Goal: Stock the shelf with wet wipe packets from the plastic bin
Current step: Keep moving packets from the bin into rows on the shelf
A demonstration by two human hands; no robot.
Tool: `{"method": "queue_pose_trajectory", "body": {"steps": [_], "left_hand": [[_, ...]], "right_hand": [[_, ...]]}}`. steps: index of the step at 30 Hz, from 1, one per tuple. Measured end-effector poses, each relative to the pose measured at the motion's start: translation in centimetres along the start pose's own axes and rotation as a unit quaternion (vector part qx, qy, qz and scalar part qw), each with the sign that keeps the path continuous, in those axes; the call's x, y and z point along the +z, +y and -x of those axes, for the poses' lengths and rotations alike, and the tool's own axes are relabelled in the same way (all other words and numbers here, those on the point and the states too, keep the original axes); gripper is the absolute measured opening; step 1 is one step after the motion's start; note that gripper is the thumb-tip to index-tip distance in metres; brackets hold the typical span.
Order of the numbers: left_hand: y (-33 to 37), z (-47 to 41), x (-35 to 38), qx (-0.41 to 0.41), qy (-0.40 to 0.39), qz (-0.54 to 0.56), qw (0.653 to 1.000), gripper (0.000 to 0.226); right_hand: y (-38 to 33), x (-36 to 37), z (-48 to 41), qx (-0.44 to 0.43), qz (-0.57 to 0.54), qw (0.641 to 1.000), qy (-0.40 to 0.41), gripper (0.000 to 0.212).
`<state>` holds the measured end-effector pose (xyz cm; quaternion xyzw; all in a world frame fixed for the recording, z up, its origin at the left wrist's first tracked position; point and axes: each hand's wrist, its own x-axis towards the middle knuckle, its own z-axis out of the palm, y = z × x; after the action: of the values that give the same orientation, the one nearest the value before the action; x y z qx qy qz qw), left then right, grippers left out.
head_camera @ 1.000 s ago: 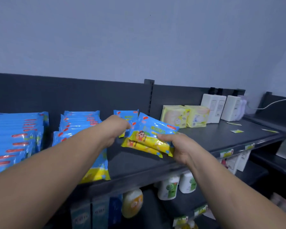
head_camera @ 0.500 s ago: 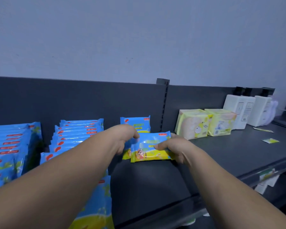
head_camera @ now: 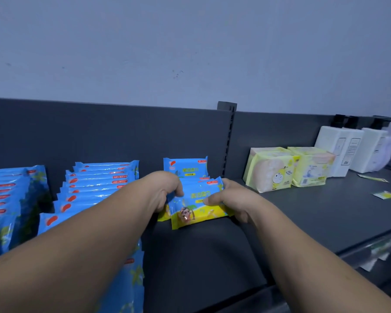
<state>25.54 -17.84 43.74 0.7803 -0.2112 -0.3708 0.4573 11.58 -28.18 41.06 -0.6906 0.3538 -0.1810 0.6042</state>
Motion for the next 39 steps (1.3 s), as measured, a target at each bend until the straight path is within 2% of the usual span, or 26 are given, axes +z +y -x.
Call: {"method": "queue_pose_trajectory", "body": {"steps": [4,7,9,11,14,16,20,25,28,30,32,34,36,39], "left_hand": [[0.1,-0.4,0.0,0.032,0.04,0.008,0.999,0.057],[0.4,-0.8,-0.4,0.097,0.072,0.028,0.992,0.059],[0.7,-0.9,-0.7,0.135,0.08,0.061,0.986,0.061],[0.8,-1.0,-1.1,0.145,0.085,0.067,0.983,0.073],[0.6,-1.1,-1.2,0.123,0.084,0.004,0.989,0.098],[0.5,-1.1,-0.9,0.096,0.085,-0.017,0.992,0.093],[0.5,-1.3,-0.1,0.07,0.068,-0.013,0.995,0.065],[0.5,-1.4,-0.1,0.076,0.073,-0.043,0.993,0.054],[0.6,-1.1,-0.3,0.073,0.083,-0.086,0.99,0.064],[0.5,-0.9,-0.2,0.078,0.089,-0.109,0.987,0.08],[0.2,-1.1,-0.2,0.088,0.098,-0.135,0.982,0.106],[-0.1,-1.2,-0.2,0.107,0.115,-0.171,0.973,0.119],[-0.3,-0.9,-0.1,0.136,0.125,-0.207,0.961,0.121],[-0.3,0.2,0.1,0.192,0.128,-0.262,0.937,0.114]], "right_hand": [[0.3,0.1,-0.7,-0.03,-0.048,0.998,0.029,0.067],[-0.1,0.6,-1.3,-0.083,-0.033,0.993,0.077,0.085],[-0.9,1.0,-1.6,-0.121,-0.013,0.986,0.11,0.086],[-1.3,1.1,-2.0,-0.138,0.0,0.983,0.121,0.089],[-0.8,1.4,-2.4,-0.097,0.047,0.988,0.11,0.103],[-0.2,1.7,-2.6,-0.065,0.056,0.991,0.105,0.1],[-0.4,2.4,-2.7,-0.056,0.067,0.992,0.09,0.072],[-0.2,2.8,-3.0,-0.052,0.066,0.991,0.1,0.071],[-0.3,2.6,-2.8,-0.044,0.079,0.99,0.107,0.065],[-0.5,2.5,-2.4,-0.033,0.091,0.989,0.11,0.065],[-0.7,2.3,-2.0,-0.027,0.098,0.989,0.111,0.084],[-0.7,2.0,-1.6,-0.024,0.108,0.987,0.118,0.105],[-0.6,1.9,-1.1,-0.028,0.121,0.984,0.127,0.109],[-0.4,1.5,-0.1,-0.049,0.182,0.971,0.148,0.101]]}}
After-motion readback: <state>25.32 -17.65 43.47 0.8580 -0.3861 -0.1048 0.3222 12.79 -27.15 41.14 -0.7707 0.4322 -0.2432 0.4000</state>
